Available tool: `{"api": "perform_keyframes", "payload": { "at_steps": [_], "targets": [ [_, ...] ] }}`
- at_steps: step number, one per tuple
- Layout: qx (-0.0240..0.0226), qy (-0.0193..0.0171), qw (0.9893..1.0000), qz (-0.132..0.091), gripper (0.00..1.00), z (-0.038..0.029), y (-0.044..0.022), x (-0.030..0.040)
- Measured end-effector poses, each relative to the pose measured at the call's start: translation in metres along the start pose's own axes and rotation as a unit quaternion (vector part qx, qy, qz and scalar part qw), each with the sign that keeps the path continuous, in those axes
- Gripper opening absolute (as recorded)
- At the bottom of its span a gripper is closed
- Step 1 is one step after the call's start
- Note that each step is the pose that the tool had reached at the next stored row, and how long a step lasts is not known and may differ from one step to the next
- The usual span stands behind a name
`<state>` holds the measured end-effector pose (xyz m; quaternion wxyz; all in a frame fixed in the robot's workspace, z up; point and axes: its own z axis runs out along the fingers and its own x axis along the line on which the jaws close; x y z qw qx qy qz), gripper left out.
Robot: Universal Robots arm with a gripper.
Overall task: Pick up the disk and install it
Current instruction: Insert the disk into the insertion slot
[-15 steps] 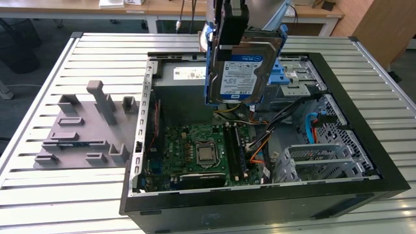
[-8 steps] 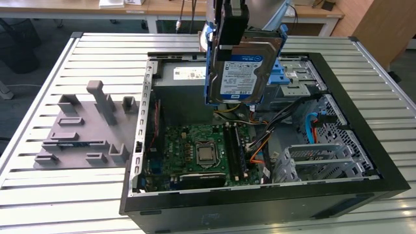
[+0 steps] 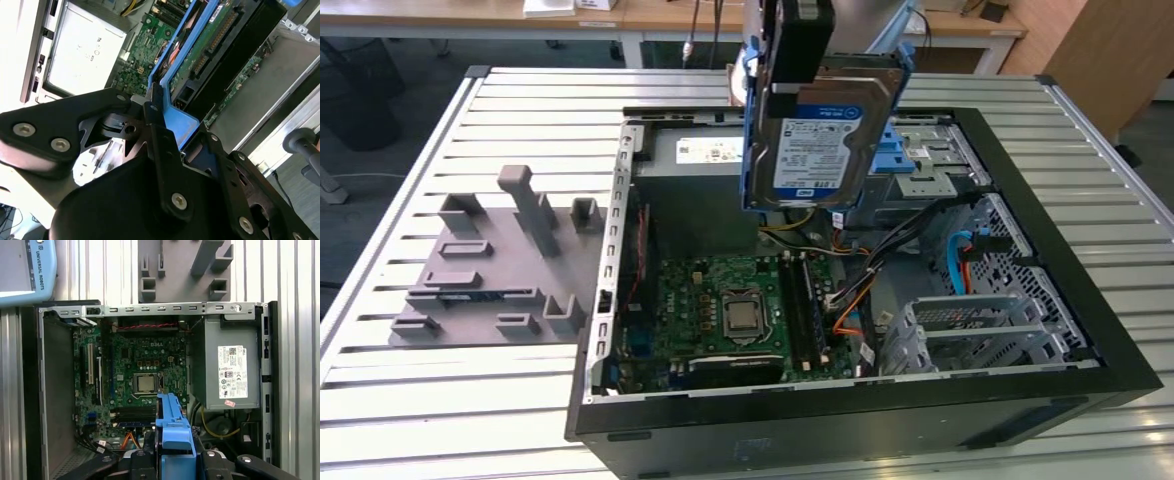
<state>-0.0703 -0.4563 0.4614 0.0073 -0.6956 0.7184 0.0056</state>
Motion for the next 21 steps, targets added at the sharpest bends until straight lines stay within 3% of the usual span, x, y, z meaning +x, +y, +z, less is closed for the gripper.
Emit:
{"api": "perform_keyframes", "payload": {
  "at_steps": [3,7,18,21],
  "targets": [
    [0.0058,-0.0001,1.0000,0.000,0.36,0.0000,-0.0001,0.0020],
    [0.0060,-0.0002,1.0000,-0.001,0.36,0.0004,-0.0003,0.0073],
    [0.0060,0.0008,1.0000,-0.001,0.36,0.0009,-0.0014,0.0403],
    [0.0061,0.0009,1.0000,-0.001,0.36,0.0013,-0.0058,0.0441]
  ]
}}
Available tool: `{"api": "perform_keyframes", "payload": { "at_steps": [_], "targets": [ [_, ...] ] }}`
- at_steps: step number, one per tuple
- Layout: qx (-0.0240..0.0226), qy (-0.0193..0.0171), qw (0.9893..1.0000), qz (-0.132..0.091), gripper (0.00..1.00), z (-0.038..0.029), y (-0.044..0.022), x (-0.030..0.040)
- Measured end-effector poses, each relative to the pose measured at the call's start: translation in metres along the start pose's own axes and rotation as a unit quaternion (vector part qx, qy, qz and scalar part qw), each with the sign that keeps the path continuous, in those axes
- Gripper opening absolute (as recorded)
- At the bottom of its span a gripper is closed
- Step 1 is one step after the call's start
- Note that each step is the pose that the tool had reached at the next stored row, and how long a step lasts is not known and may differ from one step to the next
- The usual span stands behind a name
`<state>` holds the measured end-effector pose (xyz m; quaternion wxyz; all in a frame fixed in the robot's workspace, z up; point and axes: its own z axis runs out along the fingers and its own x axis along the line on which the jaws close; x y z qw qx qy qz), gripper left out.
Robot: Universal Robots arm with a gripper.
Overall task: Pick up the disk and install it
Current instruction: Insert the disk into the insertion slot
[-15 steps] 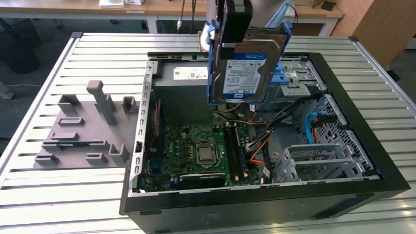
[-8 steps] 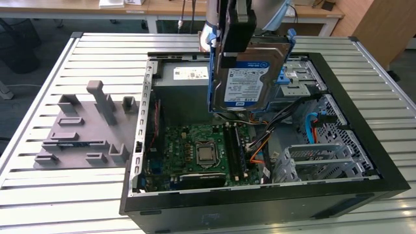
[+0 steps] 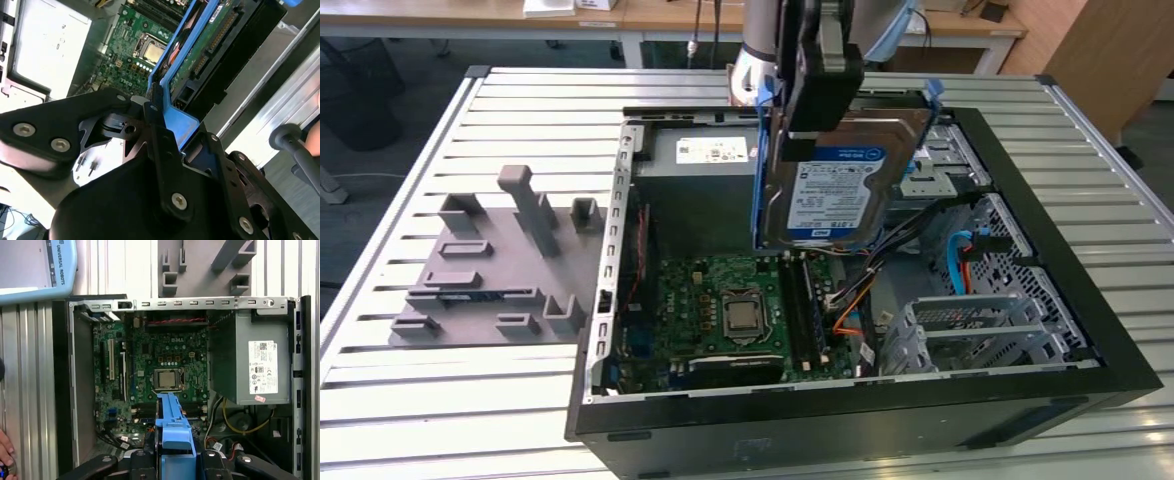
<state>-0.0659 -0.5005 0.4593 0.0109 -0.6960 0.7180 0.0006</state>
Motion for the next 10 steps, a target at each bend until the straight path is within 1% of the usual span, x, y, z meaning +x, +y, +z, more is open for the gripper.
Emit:
{"api": "perform_keyframes", "payload": {
  "at_steps": [4,5,7,8,10],
  "targets": [
    [0.0000,0.0001,1.0000,0.000,0.36,0.0006,-0.0162,-0.0003],
    [0.0000,0.0000,1.0000,0.000,0.36,0.0008,-0.0191,-0.0002],
    [-0.0001,0.0001,1.0000,0.000,0.36,0.0011,-0.0216,0.0014],
    [0.0000,0.0001,1.0000,0.000,0.36,0.0013,-0.0221,0.0035],
    [0.0000,0.0001,1.0000,0.000,0.36,0.0016,-0.0226,0.0101]
  ]
}}
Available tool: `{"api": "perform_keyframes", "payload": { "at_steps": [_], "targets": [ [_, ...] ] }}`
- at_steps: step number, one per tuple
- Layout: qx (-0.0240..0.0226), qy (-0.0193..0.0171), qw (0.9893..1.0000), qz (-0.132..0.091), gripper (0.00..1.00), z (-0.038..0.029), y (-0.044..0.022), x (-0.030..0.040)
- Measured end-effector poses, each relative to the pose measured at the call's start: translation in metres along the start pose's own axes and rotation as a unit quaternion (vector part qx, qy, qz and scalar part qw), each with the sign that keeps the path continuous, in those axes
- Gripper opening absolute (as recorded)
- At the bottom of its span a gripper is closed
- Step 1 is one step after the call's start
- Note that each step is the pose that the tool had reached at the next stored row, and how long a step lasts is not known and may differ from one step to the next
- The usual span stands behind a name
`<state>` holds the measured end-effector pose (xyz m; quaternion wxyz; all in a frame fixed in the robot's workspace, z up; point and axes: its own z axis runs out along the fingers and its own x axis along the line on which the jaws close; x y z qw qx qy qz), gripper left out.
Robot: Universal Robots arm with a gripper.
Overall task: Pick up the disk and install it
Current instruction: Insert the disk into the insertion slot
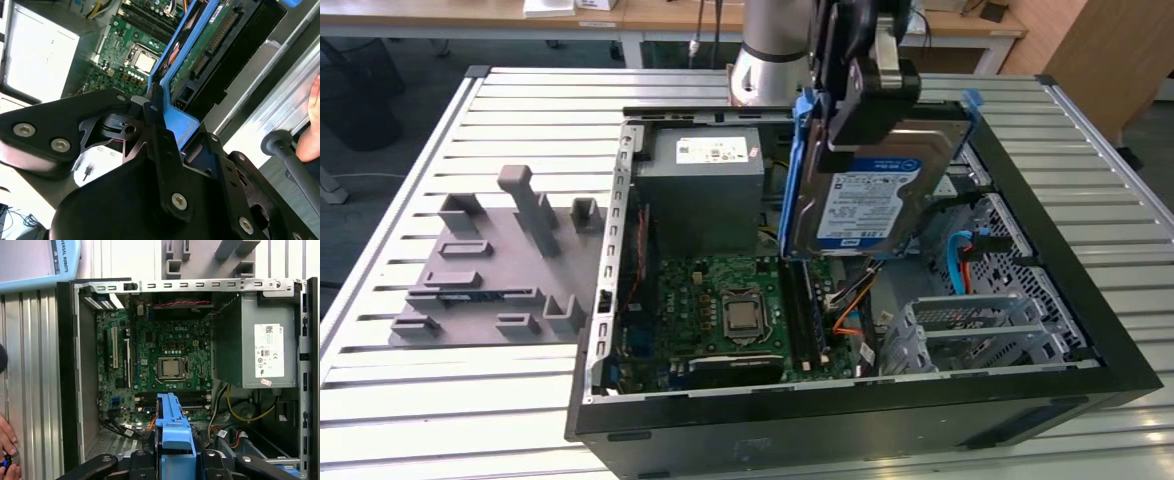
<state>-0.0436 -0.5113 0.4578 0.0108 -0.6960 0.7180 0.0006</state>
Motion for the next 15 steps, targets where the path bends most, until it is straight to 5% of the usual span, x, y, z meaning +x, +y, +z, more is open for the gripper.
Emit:
{"api": "perform_keyframes", "payload": {
  "at_steps": [6,15],
  "targets": [
    [0.0000,0.0005,1.0000,0.000,0.36,0.0009,-0.0017,0.0176],
    [0.0001,0.0025,1.0000,0.000,0.36,0.0015,-0.0110,0.0313]
  ]
}}
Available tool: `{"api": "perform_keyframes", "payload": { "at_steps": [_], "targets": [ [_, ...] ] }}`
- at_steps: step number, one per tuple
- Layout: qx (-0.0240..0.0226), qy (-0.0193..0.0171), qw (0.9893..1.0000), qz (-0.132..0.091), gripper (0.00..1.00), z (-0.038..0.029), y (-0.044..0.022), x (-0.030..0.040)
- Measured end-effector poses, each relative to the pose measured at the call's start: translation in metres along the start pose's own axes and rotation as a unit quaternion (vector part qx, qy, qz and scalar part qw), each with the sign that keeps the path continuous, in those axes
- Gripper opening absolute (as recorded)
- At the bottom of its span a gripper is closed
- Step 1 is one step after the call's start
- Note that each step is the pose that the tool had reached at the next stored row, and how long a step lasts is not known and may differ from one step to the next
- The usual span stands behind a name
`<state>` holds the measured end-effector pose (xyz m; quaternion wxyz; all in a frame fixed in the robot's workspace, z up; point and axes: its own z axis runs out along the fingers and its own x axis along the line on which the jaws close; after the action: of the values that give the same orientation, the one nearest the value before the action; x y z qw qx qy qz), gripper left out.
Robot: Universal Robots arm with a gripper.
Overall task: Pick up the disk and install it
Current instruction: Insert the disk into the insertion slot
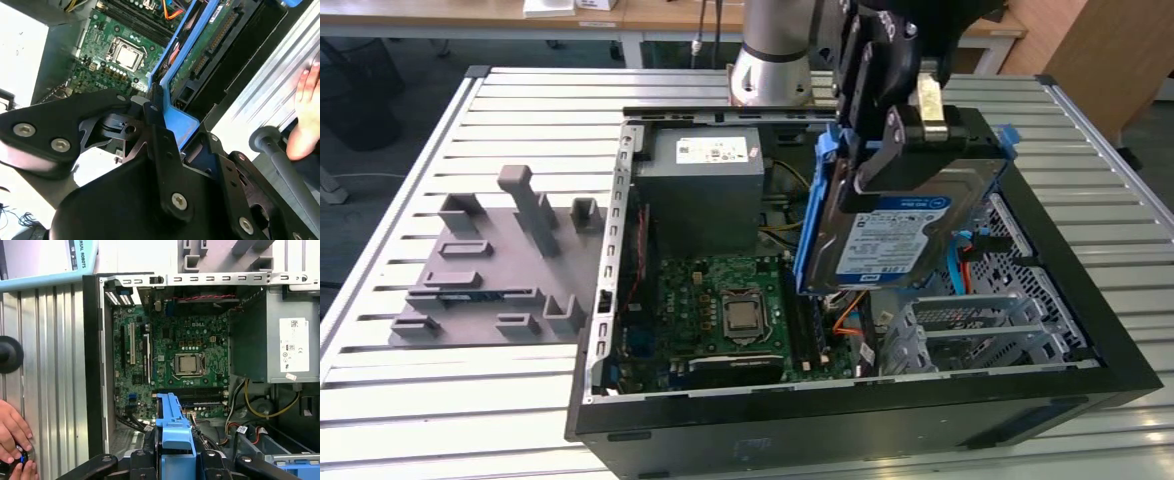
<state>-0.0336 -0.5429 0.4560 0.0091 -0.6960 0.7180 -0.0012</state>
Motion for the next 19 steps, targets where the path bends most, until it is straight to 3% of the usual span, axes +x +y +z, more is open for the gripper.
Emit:
{"api": "perform_keyframes", "payload": {
  "at_steps": [5,13,19],
  "targets": [
    [-0.0002,0.0001,1.0000,0.000,0.36,0.0009,-0.0160,0.0014],
    [-0.0002,0.0001,1.0000,0.000,0.36,0.0029,-0.0264,0.0120],
    [-0.0008,0.0003,1.0000,0.000,0.36,0.0042,-0.0421,0.0140]
  ]
}}
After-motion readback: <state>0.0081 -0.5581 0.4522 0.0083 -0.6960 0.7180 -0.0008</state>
